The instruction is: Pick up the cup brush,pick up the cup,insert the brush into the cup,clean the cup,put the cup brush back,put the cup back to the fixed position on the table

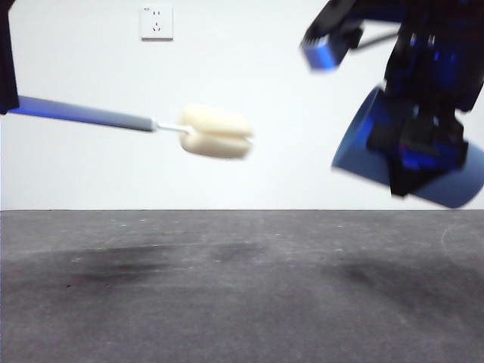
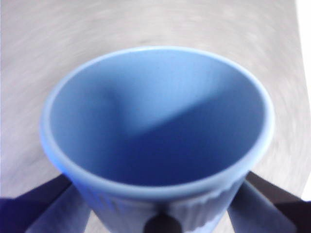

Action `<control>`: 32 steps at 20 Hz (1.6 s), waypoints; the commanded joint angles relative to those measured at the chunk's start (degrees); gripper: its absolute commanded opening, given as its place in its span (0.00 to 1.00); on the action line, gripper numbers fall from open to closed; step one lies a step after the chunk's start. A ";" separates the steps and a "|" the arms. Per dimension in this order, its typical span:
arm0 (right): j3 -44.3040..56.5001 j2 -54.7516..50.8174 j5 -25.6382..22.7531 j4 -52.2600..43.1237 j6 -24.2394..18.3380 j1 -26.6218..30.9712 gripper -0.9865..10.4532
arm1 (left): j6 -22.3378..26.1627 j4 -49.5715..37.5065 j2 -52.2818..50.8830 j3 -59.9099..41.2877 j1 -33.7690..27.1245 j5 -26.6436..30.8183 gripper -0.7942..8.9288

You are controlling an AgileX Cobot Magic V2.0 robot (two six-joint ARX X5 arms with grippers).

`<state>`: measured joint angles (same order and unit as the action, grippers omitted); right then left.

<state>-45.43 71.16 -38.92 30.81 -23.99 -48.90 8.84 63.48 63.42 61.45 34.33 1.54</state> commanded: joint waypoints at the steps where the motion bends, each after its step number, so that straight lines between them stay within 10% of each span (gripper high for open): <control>1: -0.85 -4.35 2.03 -0.87 9.81 0.96 0.07 | -8.00 -4.13 -0.22 -0.31 -3.93 -0.22 0.07; 10: -2.03 -20.22 18.53 -8.35 28.76 1.70 0.07 | -26.34 -26.73 9.18 -1.20 -7.50 -0.22 0.07; 32: -2.03 -23.21 19.52 -7.61 31.28 1.66 0.07 | -31.71 -41.00 38.10 -1.20 -7.02 4.28 0.08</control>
<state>-47.27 48.12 -19.46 23.66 6.46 -47.20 -22.20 23.03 100.92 60.75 27.18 5.61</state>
